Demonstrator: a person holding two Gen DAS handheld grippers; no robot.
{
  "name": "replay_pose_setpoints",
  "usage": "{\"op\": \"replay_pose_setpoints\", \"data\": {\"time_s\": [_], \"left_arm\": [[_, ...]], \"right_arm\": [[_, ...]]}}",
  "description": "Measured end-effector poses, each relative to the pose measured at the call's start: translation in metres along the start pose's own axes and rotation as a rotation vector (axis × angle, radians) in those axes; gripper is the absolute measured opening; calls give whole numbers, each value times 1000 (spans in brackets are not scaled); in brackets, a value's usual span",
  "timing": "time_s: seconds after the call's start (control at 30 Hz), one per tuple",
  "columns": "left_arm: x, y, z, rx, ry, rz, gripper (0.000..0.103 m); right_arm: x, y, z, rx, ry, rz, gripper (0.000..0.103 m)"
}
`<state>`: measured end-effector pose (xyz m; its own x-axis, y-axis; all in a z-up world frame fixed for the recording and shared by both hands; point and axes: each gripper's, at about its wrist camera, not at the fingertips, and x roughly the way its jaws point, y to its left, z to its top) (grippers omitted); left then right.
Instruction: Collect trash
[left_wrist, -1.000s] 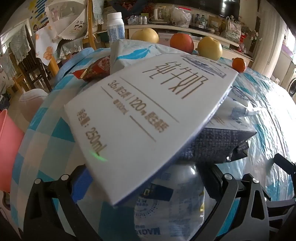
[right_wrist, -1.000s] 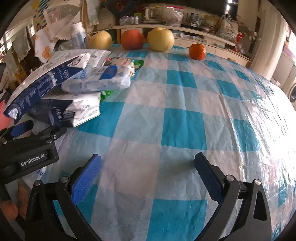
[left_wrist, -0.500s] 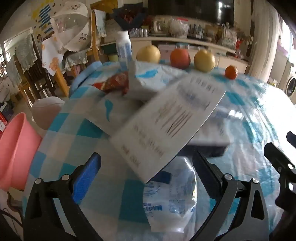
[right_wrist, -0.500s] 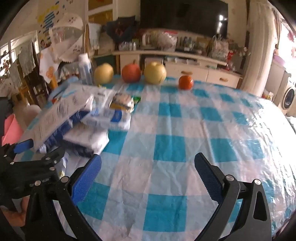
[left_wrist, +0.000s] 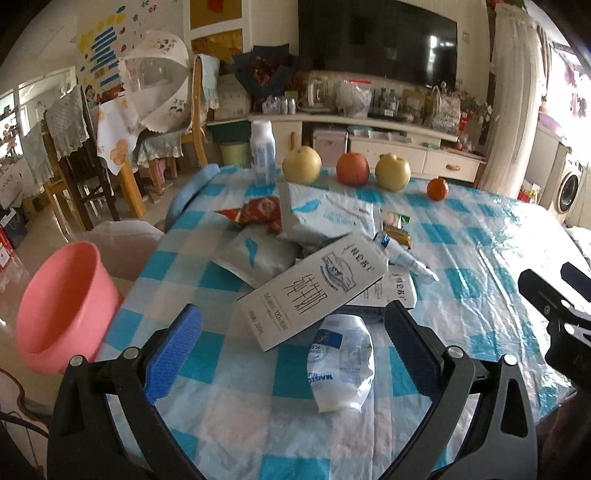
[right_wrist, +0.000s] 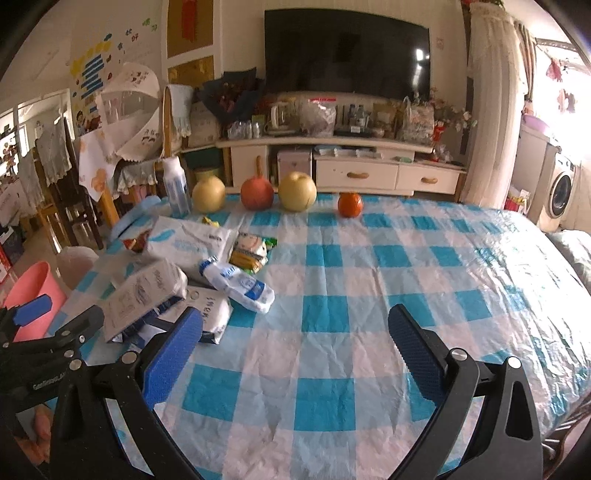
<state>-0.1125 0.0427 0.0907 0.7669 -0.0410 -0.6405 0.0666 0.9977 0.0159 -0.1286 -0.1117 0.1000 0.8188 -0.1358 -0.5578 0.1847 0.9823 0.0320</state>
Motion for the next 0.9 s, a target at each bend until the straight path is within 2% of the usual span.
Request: {"op": "replay_pose_setpoints", "data": {"time_s": [0.4,0.9], "left_arm": [[-54,20,2,0,-90,3,100],[-101,40,2,-5,-177,12,100]], "right_arm": [[-61,34,10,-52,-91,4,99],[-98,57,8,-95,-130,8,99]]}}
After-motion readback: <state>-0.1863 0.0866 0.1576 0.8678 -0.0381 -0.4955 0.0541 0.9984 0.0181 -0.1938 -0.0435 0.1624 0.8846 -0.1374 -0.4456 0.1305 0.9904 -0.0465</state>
